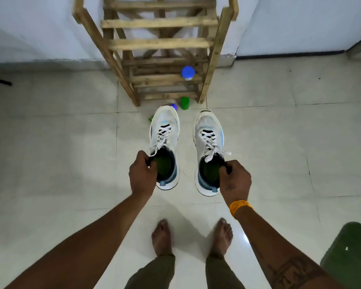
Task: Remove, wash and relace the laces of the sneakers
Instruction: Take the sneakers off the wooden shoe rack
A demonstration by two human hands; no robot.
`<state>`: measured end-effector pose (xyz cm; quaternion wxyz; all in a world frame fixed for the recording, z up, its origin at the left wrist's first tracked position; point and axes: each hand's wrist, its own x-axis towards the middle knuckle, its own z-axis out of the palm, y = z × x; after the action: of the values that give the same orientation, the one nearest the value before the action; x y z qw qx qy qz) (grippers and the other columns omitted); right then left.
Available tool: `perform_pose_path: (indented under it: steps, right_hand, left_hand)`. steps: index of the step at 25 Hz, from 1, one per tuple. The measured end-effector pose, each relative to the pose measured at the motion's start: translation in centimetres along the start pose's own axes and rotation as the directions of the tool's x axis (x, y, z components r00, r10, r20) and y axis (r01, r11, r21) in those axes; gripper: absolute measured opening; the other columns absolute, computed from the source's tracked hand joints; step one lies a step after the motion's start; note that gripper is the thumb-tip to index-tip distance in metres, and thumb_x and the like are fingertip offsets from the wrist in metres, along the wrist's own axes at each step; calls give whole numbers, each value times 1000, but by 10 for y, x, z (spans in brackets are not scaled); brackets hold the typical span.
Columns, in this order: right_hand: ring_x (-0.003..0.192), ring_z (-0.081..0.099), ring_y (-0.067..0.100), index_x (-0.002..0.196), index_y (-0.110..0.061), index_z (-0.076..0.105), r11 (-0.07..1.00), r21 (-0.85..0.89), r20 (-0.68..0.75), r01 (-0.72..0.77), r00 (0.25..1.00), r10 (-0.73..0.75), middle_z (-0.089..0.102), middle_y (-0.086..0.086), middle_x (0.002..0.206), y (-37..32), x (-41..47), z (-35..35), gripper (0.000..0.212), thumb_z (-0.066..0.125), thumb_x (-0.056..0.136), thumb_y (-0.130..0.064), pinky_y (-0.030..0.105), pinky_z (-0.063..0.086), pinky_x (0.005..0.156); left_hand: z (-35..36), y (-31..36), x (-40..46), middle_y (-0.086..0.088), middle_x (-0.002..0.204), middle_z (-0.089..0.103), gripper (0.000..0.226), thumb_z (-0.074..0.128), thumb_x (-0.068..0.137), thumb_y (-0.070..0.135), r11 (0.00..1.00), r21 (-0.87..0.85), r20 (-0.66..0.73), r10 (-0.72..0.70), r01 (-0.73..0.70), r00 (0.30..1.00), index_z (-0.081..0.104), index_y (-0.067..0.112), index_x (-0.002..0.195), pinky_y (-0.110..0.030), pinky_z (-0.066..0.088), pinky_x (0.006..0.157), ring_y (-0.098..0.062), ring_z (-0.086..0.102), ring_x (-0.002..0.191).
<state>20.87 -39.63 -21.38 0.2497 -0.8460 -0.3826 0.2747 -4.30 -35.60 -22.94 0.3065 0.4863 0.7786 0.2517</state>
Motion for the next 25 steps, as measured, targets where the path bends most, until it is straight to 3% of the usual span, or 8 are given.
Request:
perform_pose_path:
  steps: [6,9,13,18,20,22,25]
  right_hand:
    - [72,50,25,90,-9,66,997,-62,31,47,999,-45,59,1,76,150,82,146,3,63,91,-12,30,31,66]
    - [72,49,25,90,-8,66,996,-51,13,71,997,-70,58,2,76,203,117,208,4,63,91,-11,30,30,65]
    - [73,51,26,90,-5,65,996,-32,-9,80,997,-80,64,9,80,250,147,261,6,62,91,-10,31,32,66]
    - [87,64,34,97,-9,68,997,-22,-23,69,997,-70,70,9,91,272,156,278,9,65,92,-16,31,38,69]
    - [96,65,30,107,-13,69,984,-92,-111,155,980,-165,71,5,102,266,152,273,18,67,93,-23,33,43,73]
    - [100,60,25,109,-16,68,936,-116,-220,332,911,-350,68,1,105,248,142,270,17,66,93,-20,31,42,76]
    - [87,62,15,104,-15,71,827,42,-173,561,819,-547,68,-2,98,213,119,298,16,62,90,-16,27,49,78]
  left_hand:
    - [168,-135,46,-8,73,61,14,56,89,8,997,23,1,-75,75,997,44,10,84,-43,45,64,-35,56,70]
    - [229,-189,74,-9,73,58,13,58,89,6,998,60,-6,-19,19,1000,45,8,85,-42,42,62,-37,54,70]
    - [278,-244,98,-12,74,56,14,59,90,3,993,104,-14,51,-49,999,45,6,88,-35,32,63,-33,49,68]
    - [297,-268,96,-9,79,62,15,63,90,6,998,43,-26,52,-51,998,48,7,89,-34,37,65,-30,55,72]
    - [294,-268,97,-6,83,68,19,70,91,14,1000,-20,-5,14,-14,1000,52,9,90,-31,41,67,-26,62,75]
    - [287,-268,99,-2,83,71,24,76,90,24,997,-77,40,-5,8,999,56,11,90,-23,46,66,-15,69,78]
    - [276,-272,103,5,88,73,23,82,87,24,989,-143,112,47,-30,993,62,13,89,-6,45,67,2,70,80]
